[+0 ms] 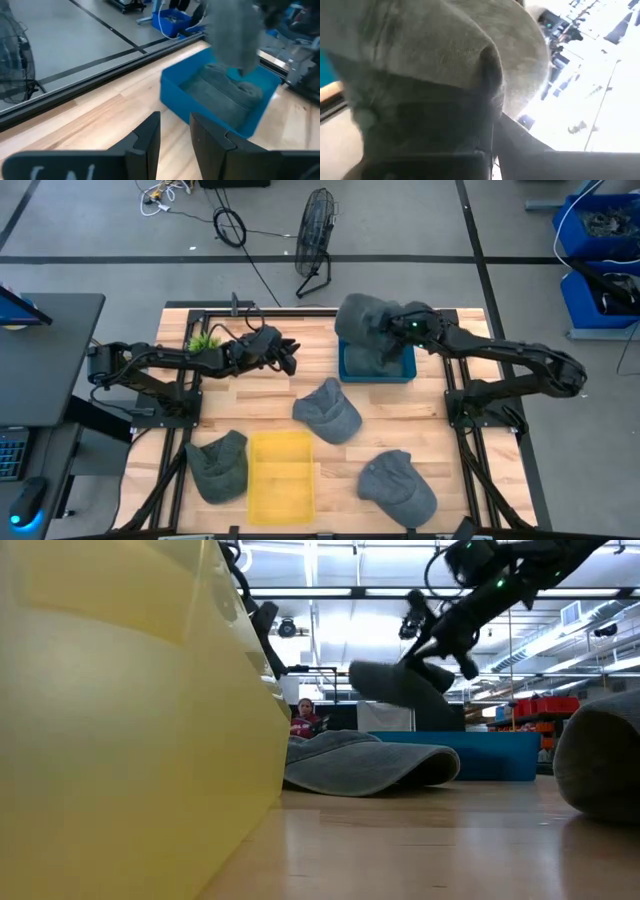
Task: Pick & Place hat
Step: Put the top dark gray cap into the blue bin
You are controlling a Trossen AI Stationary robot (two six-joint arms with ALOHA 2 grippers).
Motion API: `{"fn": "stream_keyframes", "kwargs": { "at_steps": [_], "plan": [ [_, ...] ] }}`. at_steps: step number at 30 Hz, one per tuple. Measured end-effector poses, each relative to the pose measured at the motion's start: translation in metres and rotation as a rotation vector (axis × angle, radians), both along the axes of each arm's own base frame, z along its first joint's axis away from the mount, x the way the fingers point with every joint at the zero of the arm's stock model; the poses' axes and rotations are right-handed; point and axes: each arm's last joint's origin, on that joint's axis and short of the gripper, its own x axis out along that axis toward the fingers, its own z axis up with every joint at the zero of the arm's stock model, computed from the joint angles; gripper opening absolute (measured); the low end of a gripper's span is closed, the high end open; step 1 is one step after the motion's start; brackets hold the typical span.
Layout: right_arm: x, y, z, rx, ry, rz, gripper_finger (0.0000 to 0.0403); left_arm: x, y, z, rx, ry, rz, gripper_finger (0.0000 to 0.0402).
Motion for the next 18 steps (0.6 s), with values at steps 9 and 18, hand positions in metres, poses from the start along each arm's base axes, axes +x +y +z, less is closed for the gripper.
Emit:
{"fn": "stream_keyframes", "kwargs": {
  "at_steps": [9,18],
  "plan": [
    [-0.042,0.024,-0.008,0.193,0.264,-0.028,0.0004,-0.003,0.008,0.0,-0.022,-0.013,0.04,0.011],
    [-0.028,0.019,-0.023,0.223,0.328,-0.012,0.0003,-0.003,0.008,0.0,-0.023,-0.013,0.04,0.011]
  ]
}}
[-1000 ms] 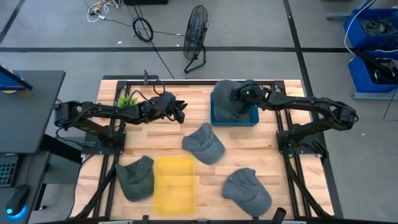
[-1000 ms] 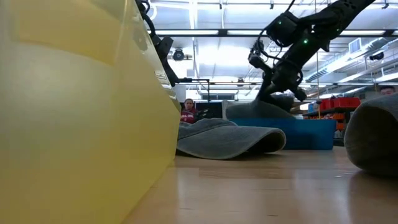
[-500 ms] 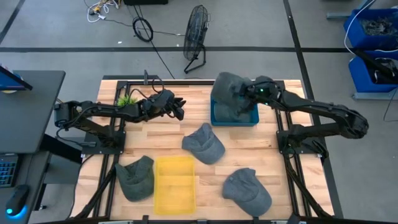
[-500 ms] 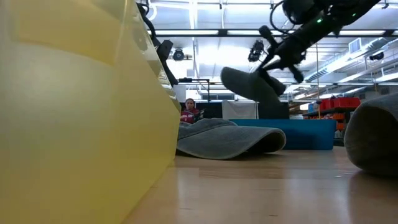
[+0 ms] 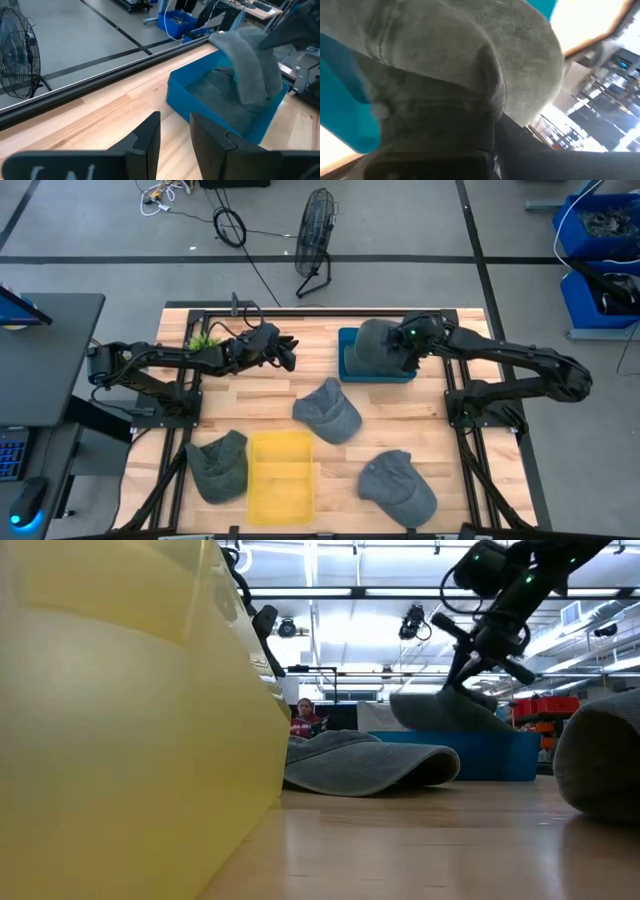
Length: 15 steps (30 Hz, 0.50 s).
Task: Pick & Place hat
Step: Put the top dark gray cap into the blue bin
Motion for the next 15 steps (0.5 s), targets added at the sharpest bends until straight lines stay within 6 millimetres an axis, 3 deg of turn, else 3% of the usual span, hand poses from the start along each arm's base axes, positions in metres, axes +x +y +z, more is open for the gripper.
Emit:
{"fn": "stream_keyframes", "kwargs": {
  "at_steps": [8,15],
  "plan": [
    [0.017,-0.001,-0.024,0.078,0.082,0.017,0.0002,0.0,0.0,0.0,0.009,0.008,-0.004,0.011],
    [0.027,-0.005,-0.031,0.291,-0.106,-0.199,0.002,0.0,0.0,0.0,0.019,0.017,-0.008,0.011]
  ]
}}
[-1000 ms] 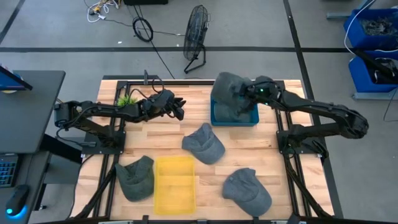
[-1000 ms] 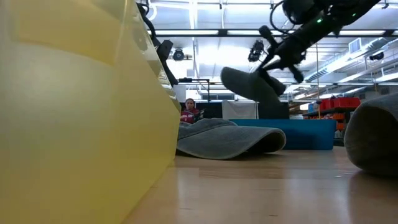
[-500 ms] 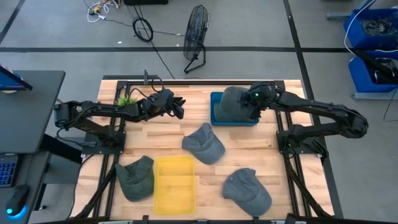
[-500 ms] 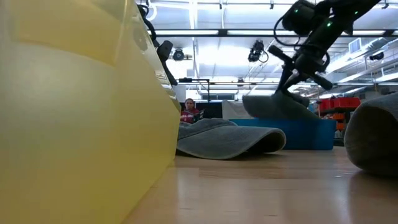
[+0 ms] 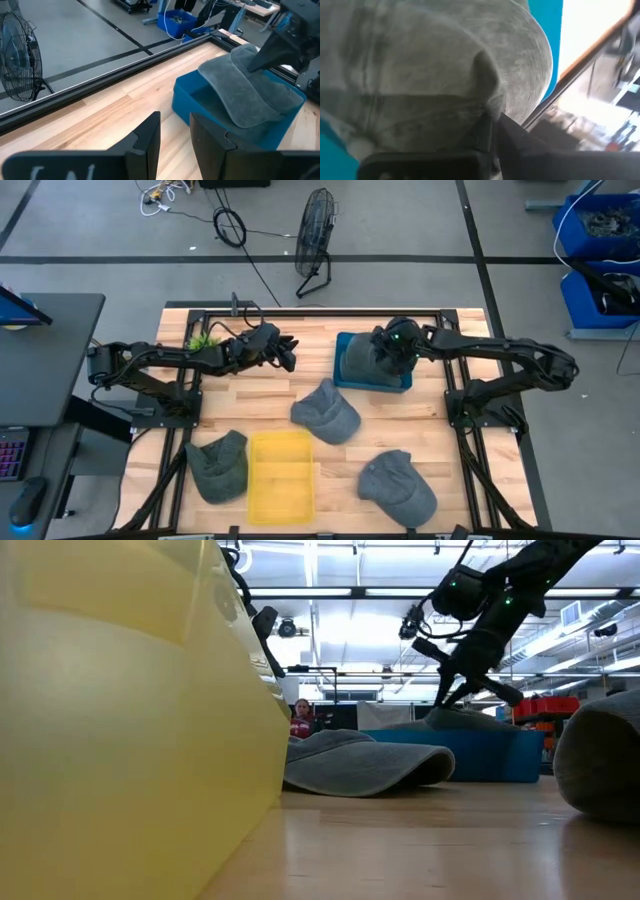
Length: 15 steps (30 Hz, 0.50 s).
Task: Pick & Place hat
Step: Put the top dark gray cap into the blue bin
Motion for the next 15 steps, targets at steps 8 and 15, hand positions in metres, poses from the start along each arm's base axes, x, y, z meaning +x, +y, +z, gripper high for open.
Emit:
{"fn": "stream_keyframes", "kwargs": {
  "at_steps": [8,15],
  "plan": [
    [0.001,-0.002,-0.001,0.04,-0.043,-0.134,0.0055,0.0,0.0,0.0,0.001,0.001,0.0,0.011],
    [-0.001,0.004,0.04,0.115,-0.151,-0.307,0.0073,0.0,0.0,0.0,0.001,0.002,-0.001,0.011]
  ]
}}
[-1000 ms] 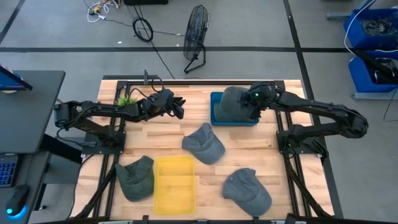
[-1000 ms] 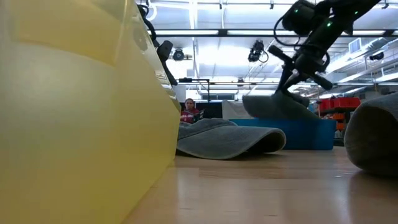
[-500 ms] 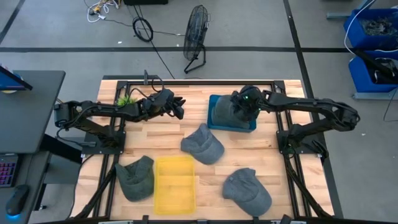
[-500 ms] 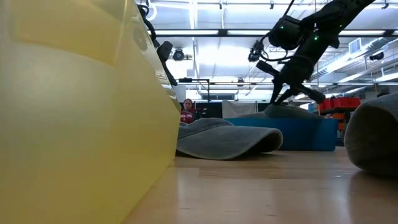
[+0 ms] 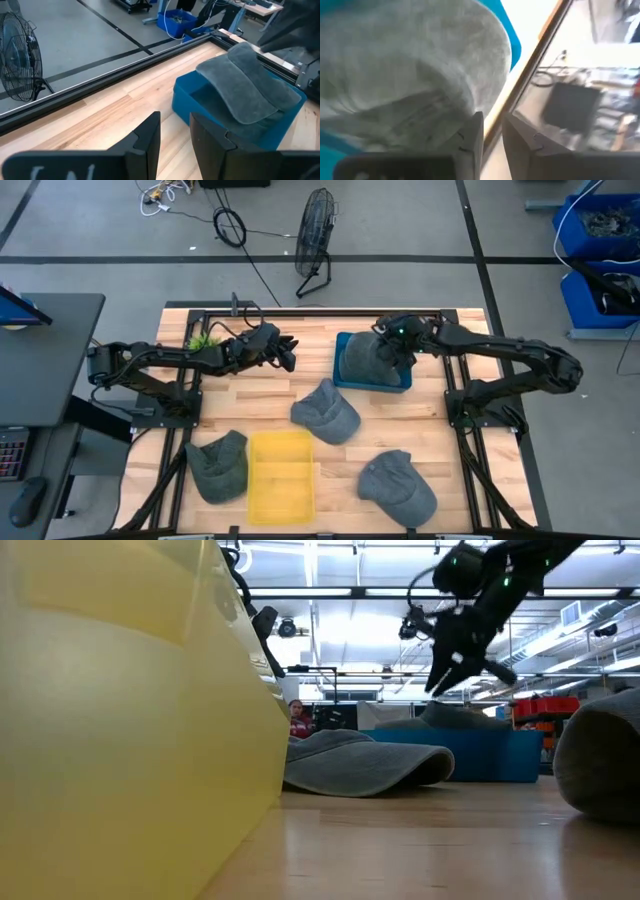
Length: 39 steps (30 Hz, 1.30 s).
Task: Pick & Place hat
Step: Put the top dark gray cap into the blue bin
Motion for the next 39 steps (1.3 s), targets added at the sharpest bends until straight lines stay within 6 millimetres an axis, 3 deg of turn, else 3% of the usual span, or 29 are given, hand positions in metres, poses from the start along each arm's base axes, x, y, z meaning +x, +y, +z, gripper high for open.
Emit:
{"fn": "stream_keyframes", "kwargs": {
  "at_steps": [5,10,13,21,24,27,30,33,39],
  "plan": [
    [-0.007,0.005,0.029,0.141,-0.051,-0.111,0.0073,-0.001,0.0,0.001,0.011,0.006,-0.006,0.011],
    [0.01,-0.002,0.04,0.17,-0.297,-0.154,0.0047,-0.001,-0.001,0.003,0.027,0.007,-0.012,0.011],
    [0.018,-0.006,0.017,0.179,-0.235,-0.146,0.001,-0.001,-0.001,0.003,0.028,0.006,-0.012,0.011],
    [0.029,-0.011,-0.078,0.253,0.067,-0.213,0.0004,-0.001,-0.001,0.002,0.027,0.018,-0.018,0.011],
    [0.034,-0.012,-0.096,0.278,0.103,-0.21,0.0003,-0.001,-0.001,0.002,0.039,0.028,-0.024,0.011],
    [0.037,-0.011,-0.099,0.259,0.09,-0.216,0.0002,-0.002,-0.001,0.002,0.043,0.032,-0.024,0.011],
    [0.044,-0.013,-0.088,0.284,0.032,-0.185,0.0002,-0.002,0.0,0.002,0.045,0.033,-0.024,0.011],
    [0.049,-0.013,-0.063,0.251,0.0,-0.181,0.0002,-0.002,0.001,0.002,0.045,0.036,-0.021,0.011],
    [0.047,-0.013,0.002,0.077,-0.12,-0.237,0.0004,-0.003,0.002,0.002,0.055,0.047,-0.02,0.011]
  ]
}}
